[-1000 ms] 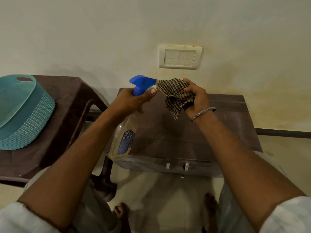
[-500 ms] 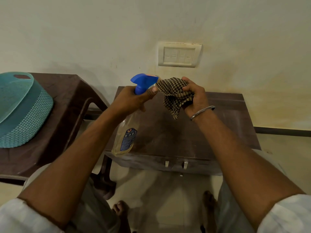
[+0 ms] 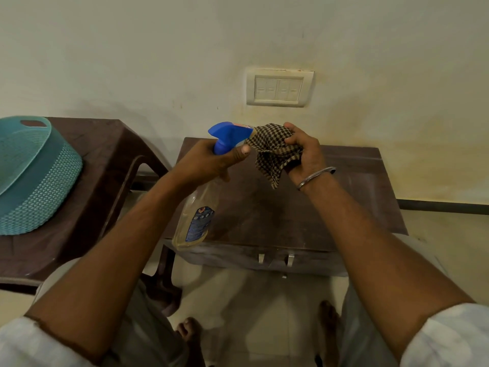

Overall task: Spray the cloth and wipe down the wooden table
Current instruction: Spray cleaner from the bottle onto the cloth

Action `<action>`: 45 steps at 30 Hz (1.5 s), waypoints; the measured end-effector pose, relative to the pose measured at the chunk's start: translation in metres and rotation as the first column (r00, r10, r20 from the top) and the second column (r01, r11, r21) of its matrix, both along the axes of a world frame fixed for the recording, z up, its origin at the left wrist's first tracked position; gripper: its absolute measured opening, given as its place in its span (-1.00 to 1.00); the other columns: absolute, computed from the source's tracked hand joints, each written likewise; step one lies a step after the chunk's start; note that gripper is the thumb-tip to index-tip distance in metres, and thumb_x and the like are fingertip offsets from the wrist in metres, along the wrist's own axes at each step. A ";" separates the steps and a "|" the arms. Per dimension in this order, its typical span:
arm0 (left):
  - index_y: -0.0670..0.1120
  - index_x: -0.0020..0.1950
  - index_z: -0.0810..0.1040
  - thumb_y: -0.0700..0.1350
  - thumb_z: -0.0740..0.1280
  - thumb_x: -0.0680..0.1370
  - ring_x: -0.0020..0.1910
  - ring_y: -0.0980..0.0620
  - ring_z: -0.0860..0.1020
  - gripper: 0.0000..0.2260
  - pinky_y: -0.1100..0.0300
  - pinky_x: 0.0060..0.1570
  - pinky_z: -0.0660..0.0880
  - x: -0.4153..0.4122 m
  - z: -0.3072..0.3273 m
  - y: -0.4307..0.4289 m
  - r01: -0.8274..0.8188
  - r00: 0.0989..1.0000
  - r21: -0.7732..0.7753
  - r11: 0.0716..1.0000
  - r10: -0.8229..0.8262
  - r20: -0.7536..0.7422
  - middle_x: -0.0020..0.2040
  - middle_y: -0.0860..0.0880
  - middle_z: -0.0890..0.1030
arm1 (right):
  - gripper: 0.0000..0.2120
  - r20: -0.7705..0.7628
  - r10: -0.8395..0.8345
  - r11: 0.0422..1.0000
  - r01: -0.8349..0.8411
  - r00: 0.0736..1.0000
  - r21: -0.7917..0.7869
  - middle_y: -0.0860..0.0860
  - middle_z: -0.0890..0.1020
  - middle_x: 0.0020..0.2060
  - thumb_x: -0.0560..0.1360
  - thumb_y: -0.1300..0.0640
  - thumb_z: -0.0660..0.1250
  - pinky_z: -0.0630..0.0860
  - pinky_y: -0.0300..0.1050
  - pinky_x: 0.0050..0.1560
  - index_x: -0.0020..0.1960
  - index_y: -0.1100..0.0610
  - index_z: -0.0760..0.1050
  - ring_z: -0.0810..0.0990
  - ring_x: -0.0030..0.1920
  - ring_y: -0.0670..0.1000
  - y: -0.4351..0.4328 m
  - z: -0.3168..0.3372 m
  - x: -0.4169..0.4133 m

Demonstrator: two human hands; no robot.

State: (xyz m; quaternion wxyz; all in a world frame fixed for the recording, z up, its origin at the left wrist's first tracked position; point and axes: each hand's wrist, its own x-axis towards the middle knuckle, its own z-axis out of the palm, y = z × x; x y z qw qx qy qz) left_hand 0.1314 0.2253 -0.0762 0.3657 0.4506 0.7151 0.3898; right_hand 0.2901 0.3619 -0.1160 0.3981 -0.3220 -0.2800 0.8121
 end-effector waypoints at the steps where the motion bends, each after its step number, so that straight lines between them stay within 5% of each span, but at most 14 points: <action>1: -0.21 0.08 0.58 0.27 0.36 0.40 -0.24 -0.03 0.61 -0.43 0.15 -0.13 0.61 0.000 0.001 -0.001 0.009 1.000 0.000 1.000 -0.009 0.011 -0.08 -0.23 0.64 | -0.63 0.001 0.000 1.000 0.000 1.000 0.004 0.17 0.54 0.03 0.35 0.32 0.22 0.59 0.00 -0.05 0.14 0.22 0.51 0.54 0.02 0.16 0.000 0.000 0.000; 8: -0.02 -0.10 0.55 0.19 0.40 0.49 -0.29 0.08 0.57 -0.73 0.24 -0.19 0.55 0.003 0.004 -0.003 -0.053 0.999 0.004 0.999 0.053 -0.012 -0.26 -0.02 0.59 | -0.60 -0.021 0.001 1.000 -0.001 1.000 0.010 0.17 0.55 -0.04 0.34 0.33 0.20 0.59 0.01 -0.05 0.17 0.25 0.47 0.56 -0.05 0.15 0.001 0.001 0.001; 15: -0.09 0.03 0.58 0.25 0.37 0.41 -0.28 0.11 0.58 -0.56 0.24 -0.14 0.55 0.005 0.005 -0.003 -0.047 0.999 0.003 0.999 0.047 -0.006 -0.12 -0.11 0.64 | -0.61 -0.020 -0.020 1.000 0.021 1.000 0.014 0.18 0.54 0.00 0.40 0.36 0.16 0.59 0.01 -0.06 0.21 0.28 0.45 0.56 -0.03 0.17 0.003 0.001 0.004; 18: -0.09 0.00 0.58 0.19 0.37 0.52 -0.29 0.12 0.58 -0.66 0.34 -0.24 0.55 0.005 0.005 -0.002 -0.034 0.996 -0.016 0.999 0.033 -0.085 0.03 -0.22 0.66 | -0.62 -0.027 -0.020 1.000 0.020 0.999 0.002 0.18 0.53 0.01 0.38 0.35 0.18 0.59 0.03 -0.05 0.19 0.27 0.45 0.55 -0.02 0.18 0.001 0.002 0.003; 27: -0.23 0.01 0.57 0.24 0.39 0.47 -0.39 0.21 0.58 -0.50 0.36 -0.26 0.51 0.008 0.001 -0.001 -0.036 0.986 -0.035 0.999 0.029 -0.163 -0.27 -0.08 0.59 | -0.63 -0.033 0.016 1.000 -0.015 0.999 0.021 0.18 0.54 -0.03 0.37 0.34 0.17 0.58 0.00 -0.07 0.17 0.24 0.46 0.56 -0.05 0.15 0.001 0.002 0.006; 33: -0.07 -0.03 0.53 0.13 0.38 0.56 -0.27 0.06 0.59 -0.73 0.21 -0.14 0.57 -0.003 0.025 -0.009 -0.106 0.988 0.091 0.990 0.116 -0.101 -0.21 -0.08 0.59 | -0.83 -0.048 0.078 0.996 -0.076 0.996 0.054 0.15 0.60 -0.18 0.36 0.28 0.23 0.57 -0.04 -0.12 -0.10 0.27 0.55 0.59 -0.14 0.11 -0.006 0.007 0.009; 38: -0.13 -0.04 0.52 0.11 0.34 0.59 -0.31 0.11 0.58 -0.71 0.41 -0.33 0.51 -0.011 0.045 -0.024 -0.150 0.971 0.156 0.976 0.175 -0.163 -0.13 -0.21 0.59 | -0.71 0.008 0.115 0.993 -0.115 0.993 0.039 0.19 0.62 -0.05 0.34 0.29 0.39 0.59 0.05 0.02 0.05 0.30 0.54 0.62 -0.04 0.16 -0.021 0.017 -0.005; 45: -0.14 -0.01 0.58 0.16 0.35 0.60 -0.34 0.19 0.63 -0.66 0.44 -0.31 0.49 -0.044 0.095 -0.056 -0.300 0.933 0.262 0.917 0.339 -0.118 -0.17 -0.04 0.64 | -0.78 -0.013 0.154 0.987 -0.153 0.988 0.053 0.19 0.65 -0.03 0.42 0.37 0.34 0.61 0.00 -0.05 0.07 0.32 0.55 0.65 -0.04 0.16 -0.061 0.039 -0.048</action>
